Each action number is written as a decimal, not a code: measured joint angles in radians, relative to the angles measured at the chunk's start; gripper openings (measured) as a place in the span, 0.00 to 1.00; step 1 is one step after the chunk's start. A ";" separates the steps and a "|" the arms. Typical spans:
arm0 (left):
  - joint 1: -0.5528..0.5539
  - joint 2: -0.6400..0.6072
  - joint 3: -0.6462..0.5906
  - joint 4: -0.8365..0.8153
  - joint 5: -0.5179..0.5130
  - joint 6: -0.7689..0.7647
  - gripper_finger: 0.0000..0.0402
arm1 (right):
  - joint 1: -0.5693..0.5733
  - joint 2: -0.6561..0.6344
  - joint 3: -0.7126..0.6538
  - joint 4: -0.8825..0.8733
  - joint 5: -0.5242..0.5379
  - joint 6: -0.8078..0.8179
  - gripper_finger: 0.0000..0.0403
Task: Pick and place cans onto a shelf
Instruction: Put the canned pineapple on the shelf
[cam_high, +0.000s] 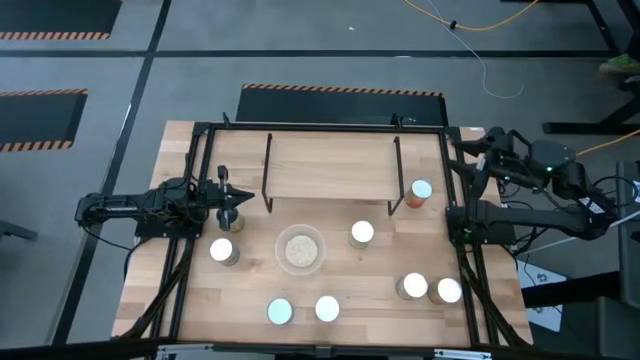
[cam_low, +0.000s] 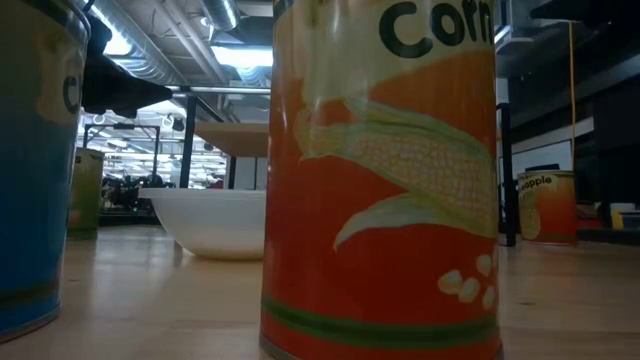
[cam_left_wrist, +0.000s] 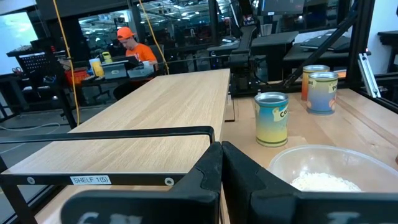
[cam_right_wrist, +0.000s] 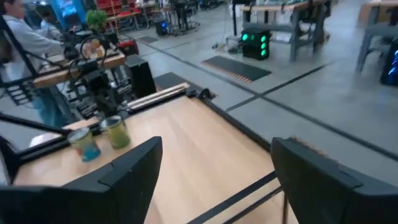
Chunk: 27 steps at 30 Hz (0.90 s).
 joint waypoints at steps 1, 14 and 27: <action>0.000 0.000 0.000 0.000 0.000 0.000 0.00 | 0.000 0.014 0.000 0.000 -0.002 -0.001 0.76; 0.000 0.000 0.000 0.000 0.000 0.000 0.00 | -0.004 0.339 0.081 -0.279 0.000 -0.035 0.76; 0.000 0.000 0.000 0.000 0.000 0.000 0.00 | -0.004 0.508 0.133 -0.542 0.001 0.026 0.76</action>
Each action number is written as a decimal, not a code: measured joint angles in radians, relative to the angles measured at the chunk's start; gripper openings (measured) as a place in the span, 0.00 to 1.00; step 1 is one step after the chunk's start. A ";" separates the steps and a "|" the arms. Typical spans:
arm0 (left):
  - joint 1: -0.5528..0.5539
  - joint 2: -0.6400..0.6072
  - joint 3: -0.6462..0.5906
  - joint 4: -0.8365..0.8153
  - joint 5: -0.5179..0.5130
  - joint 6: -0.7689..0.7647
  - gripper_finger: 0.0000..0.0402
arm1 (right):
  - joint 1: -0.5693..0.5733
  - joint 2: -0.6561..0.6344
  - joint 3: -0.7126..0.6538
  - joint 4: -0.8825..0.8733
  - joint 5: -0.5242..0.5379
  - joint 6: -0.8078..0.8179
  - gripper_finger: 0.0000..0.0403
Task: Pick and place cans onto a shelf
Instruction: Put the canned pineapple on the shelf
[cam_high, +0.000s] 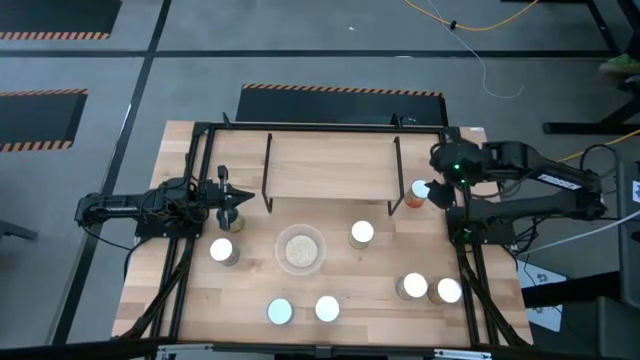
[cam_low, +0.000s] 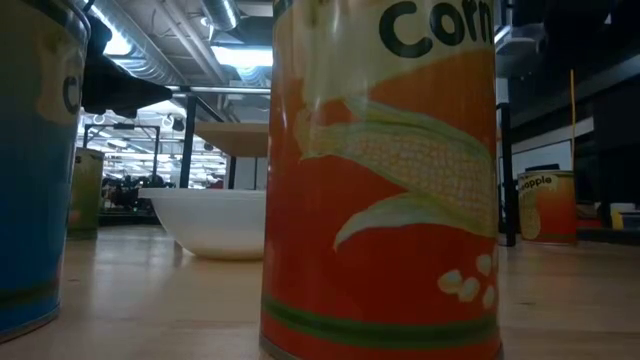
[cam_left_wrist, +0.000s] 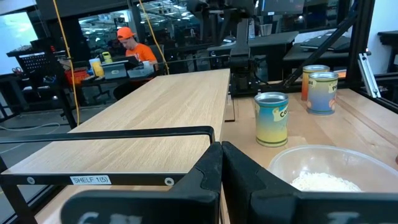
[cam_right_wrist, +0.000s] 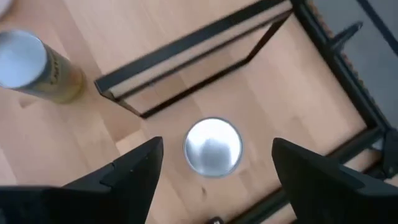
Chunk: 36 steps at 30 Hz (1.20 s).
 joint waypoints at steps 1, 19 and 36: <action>0.000 0.000 0.000 0.000 0.000 0.000 0.00 | 0.000 0.010 0.000 0.001 0.000 -0.001 0.76; 0.000 0.000 0.000 0.000 0.000 0.000 0.00 | -0.122 0.119 -0.054 -0.023 -0.191 -0.073 0.76; 0.000 0.000 0.000 0.000 0.000 0.000 0.00 | -0.122 0.122 -0.241 0.098 -0.082 -0.027 0.76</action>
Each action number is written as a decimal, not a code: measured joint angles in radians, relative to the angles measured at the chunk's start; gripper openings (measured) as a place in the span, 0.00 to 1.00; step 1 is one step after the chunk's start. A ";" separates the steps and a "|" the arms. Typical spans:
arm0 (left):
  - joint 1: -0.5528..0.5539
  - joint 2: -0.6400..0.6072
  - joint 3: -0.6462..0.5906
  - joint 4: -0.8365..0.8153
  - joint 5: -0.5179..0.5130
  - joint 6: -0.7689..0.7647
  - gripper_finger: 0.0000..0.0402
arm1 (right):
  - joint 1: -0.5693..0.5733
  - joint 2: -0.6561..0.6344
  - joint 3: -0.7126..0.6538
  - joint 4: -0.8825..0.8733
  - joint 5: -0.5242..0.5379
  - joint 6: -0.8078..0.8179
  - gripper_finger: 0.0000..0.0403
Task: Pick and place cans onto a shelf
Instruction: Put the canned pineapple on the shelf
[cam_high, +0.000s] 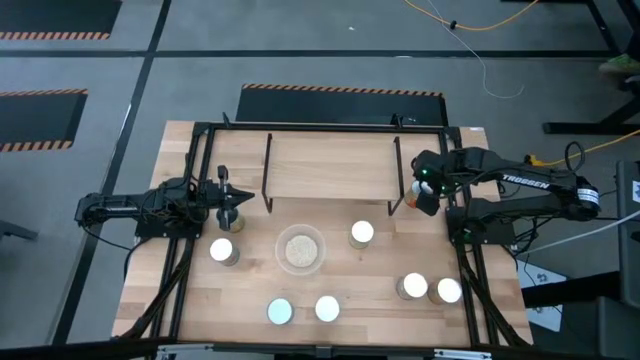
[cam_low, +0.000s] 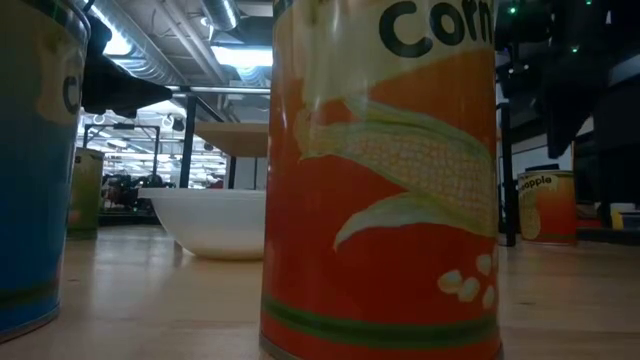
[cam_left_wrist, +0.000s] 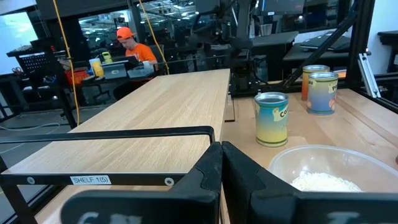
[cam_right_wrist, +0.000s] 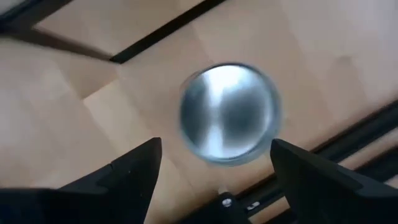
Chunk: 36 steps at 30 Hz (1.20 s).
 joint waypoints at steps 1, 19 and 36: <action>0.000 0.000 0.000 0.000 0.000 0.000 0.00 | 0.000 0.000 0.000 0.002 0.025 0.022 0.76; 0.000 0.000 0.000 0.000 0.000 0.000 0.00 | -0.110 0.000 -0.046 0.072 -0.027 0.062 0.76; 0.000 0.000 0.000 0.000 0.000 0.000 0.00 | -0.131 -0.003 -0.123 0.165 -0.062 0.044 0.76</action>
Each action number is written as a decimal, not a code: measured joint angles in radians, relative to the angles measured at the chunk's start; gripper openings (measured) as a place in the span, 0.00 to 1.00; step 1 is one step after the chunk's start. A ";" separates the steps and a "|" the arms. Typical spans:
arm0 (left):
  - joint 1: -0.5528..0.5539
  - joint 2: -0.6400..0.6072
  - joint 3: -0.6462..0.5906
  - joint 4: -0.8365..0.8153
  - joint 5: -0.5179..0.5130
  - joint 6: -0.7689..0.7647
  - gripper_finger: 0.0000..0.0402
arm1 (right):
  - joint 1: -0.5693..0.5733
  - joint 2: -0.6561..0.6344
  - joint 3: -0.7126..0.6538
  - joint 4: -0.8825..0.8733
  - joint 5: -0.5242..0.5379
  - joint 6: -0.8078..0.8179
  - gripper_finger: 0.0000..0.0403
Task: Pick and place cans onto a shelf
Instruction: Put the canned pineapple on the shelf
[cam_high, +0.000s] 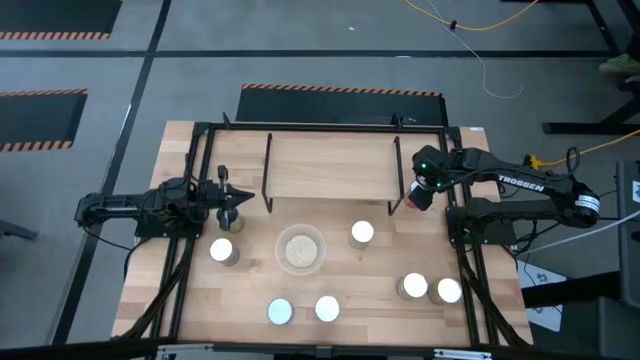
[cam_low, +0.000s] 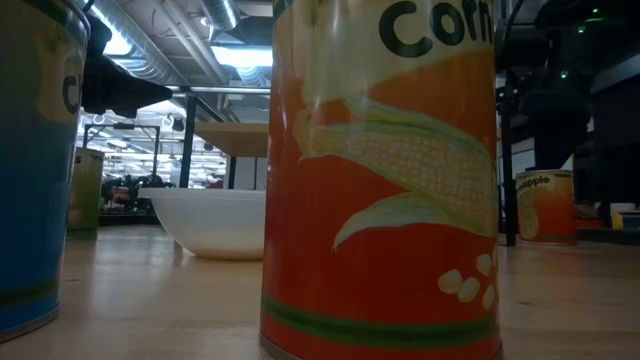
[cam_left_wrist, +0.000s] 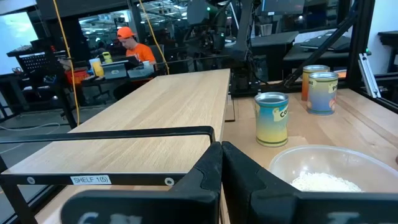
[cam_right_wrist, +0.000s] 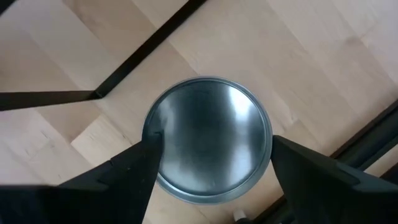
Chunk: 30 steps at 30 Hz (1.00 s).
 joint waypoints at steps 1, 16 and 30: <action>0.000 0.000 0.000 0.000 0.000 0.000 0.00 | 0.000 0.000 0.000 0.000 0.000 0.001 0.76; 0.000 0.000 0.000 0.000 0.000 0.000 0.00 | 0.000 0.002 -0.002 -0.004 0.013 0.005 0.50; 0.000 0.000 0.000 0.000 0.000 0.000 0.00 | 0.000 0.002 -0.002 -0.009 0.011 0.000 0.20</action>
